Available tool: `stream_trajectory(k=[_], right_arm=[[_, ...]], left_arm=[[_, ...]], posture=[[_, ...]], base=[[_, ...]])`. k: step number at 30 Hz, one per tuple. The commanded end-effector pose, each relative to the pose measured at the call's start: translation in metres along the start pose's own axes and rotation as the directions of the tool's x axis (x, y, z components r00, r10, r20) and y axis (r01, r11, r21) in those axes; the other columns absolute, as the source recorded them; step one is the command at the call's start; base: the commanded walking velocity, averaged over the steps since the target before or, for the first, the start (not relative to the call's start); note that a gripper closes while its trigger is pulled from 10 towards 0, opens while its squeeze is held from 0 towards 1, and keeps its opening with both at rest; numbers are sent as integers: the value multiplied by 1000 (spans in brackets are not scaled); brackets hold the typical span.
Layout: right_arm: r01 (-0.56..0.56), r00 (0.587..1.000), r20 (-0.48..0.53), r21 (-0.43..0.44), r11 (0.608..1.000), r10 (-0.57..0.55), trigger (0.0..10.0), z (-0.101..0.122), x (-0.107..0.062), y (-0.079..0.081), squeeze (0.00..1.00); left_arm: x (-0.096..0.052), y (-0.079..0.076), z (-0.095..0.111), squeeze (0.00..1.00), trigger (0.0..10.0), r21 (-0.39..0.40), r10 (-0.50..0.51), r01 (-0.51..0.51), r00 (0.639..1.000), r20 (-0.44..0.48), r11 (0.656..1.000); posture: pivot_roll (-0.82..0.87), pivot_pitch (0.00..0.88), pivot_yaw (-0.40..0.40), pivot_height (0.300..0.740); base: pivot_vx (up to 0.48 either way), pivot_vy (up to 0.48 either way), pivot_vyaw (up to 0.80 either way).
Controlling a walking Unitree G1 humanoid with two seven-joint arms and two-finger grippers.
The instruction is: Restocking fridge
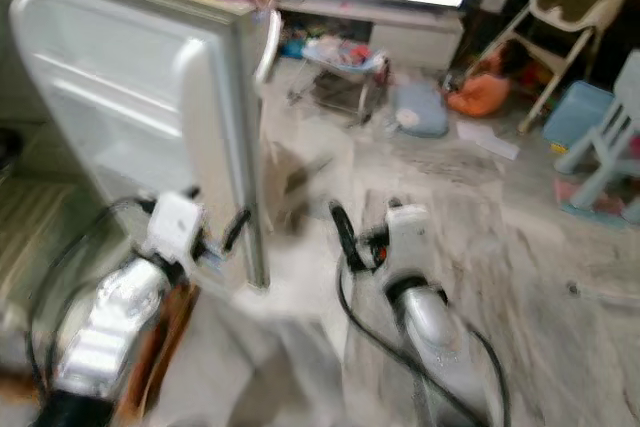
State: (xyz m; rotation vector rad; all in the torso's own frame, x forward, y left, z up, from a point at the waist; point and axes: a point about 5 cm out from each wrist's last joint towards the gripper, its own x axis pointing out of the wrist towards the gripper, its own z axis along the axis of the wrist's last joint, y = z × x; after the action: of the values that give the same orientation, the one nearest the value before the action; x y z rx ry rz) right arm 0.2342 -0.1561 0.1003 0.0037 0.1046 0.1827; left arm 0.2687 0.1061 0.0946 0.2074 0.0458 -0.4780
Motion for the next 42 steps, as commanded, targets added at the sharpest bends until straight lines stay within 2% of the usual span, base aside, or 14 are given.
stream_trajectory(k=[1,11,13,19,25,31,35,42], right_arm=[[-19,999,28,3,1000,19,10000,6,4,7,0],[-19,999,25,2,1000,19,10000,5,6,8,0],[-20,999,36,7,1000,20,10000,7,9,9,0],[-20,999,38,7,1000,19,10000,7,8,10,0],[-20,999,38,6,1000,20,10000,7,8,11,0],[-22,999,36,10,1000,21,10000,6,9,11,0],[-33,999,32,-1,999,33,10000,6,12,13,0],[-26,999,40,0,1000,26,10000,7,16,11,0]], left_arm=[[-3,10,-3,0,10000,29,36,-36,999,-19,999],[4,8,-7,0,10000,93,71,-67,996,-49,993],[11,5,-7,0,10000,99,47,-42,998,-46,994],[17,2,1,0,10000,110,19,-18,1000,-11,994],[13,1,2,0,10000,99,18,-19,1000,11,995],[-2,-2,-3,0,10000,88,15,-16,1000,11,996],[-6,-3,-4,0,10000,96,16,-18,1000,12,995],[-10,2,1,0,10000,103,30,-32,999,13,994]], posture=[[85,10,-67,740],[86,11,-69,740],[85,10,-69,740],[77,10,-64,740],[77,14,-63,740],[94,17,-68,740],[98,16,-71,740],[115,27,-71,740]], base=[[480,0,0],[480,0,0],[480,0,0],[480,0,0],[480,0,0],[378,-40,0],[412,-183,-533],[0,0,-800]])
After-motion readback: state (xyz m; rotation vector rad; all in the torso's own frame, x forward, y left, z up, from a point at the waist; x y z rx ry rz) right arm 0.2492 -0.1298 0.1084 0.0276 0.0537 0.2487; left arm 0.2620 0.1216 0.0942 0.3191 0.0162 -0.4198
